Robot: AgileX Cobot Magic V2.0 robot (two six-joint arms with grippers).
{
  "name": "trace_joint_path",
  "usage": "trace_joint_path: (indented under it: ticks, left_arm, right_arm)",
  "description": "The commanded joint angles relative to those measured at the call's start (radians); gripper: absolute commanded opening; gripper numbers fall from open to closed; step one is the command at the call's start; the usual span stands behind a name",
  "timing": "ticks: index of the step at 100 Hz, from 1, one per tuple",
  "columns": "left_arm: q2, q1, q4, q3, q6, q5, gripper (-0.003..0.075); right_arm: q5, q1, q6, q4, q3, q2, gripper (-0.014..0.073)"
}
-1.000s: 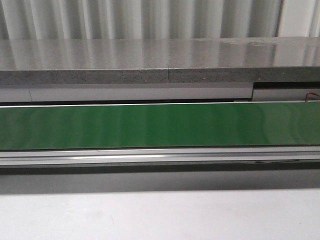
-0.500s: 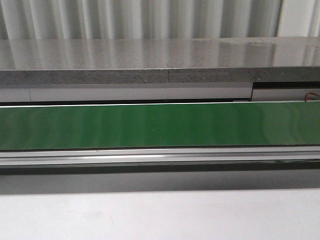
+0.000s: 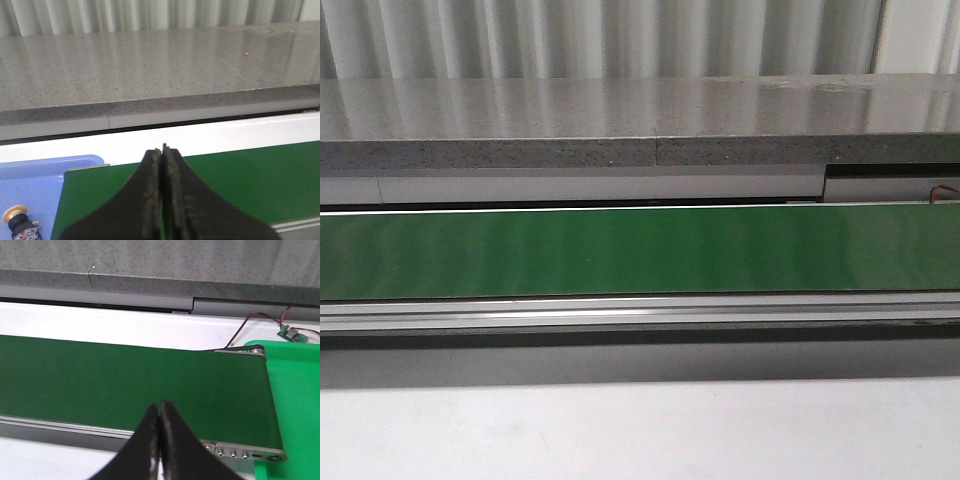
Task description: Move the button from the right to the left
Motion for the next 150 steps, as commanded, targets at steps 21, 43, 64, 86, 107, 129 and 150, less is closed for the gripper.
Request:
trace_joint_path:
  ticks: [21, 43, 64, 86, 107, 129, 150]
  left_arm:
    - [-0.056, -0.078, 0.245, 0.105, -0.180, -0.220, -0.0020]
    - [-0.174, -0.119, 0.441, 0.277, -0.404, -0.345, -0.0020]
    - [-0.273, -0.119, 0.441, 0.434, -0.404, -0.418, -0.0020]
    - [-0.329, -0.115, 0.446, 0.524, -0.404, -0.487, -0.0020]
    - [-0.329, -0.115, 0.466, 0.562, -0.404, -0.574, -0.0020]
    - [-0.329, -0.114, 0.464, 0.575, -0.404, -0.615, -0.0020]
    - [-0.329, -0.114, 0.464, 0.575, -0.404, -0.613, -0.0020]
  right_arm:
    - [-0.065, -0.001, -0.008, 0.018, -0.023, 0.001, -0.0067]
    - [-0.065, -0.001, -0.008, 0.018, -0.023, 0.001, -0.0067]
    - [-0.065, -0.001, -0.008, 0.018, -0.023, 0.001, -0.0067]
    - [-0.065, -0.001, -0.008, 0.018, -0.023, 0.001, -0.0067]
    - [-0.064, -0.001, -0.008, 0.018, -0.023, 0.001, -0.0067]
    - [-0.064, -0.001, -0.008, 0.018, -0.023, 0.001, -0.0067]
    - [-0.064, -0.001, -0.008, 0.018, -0.023, 0.001, -0.0067]
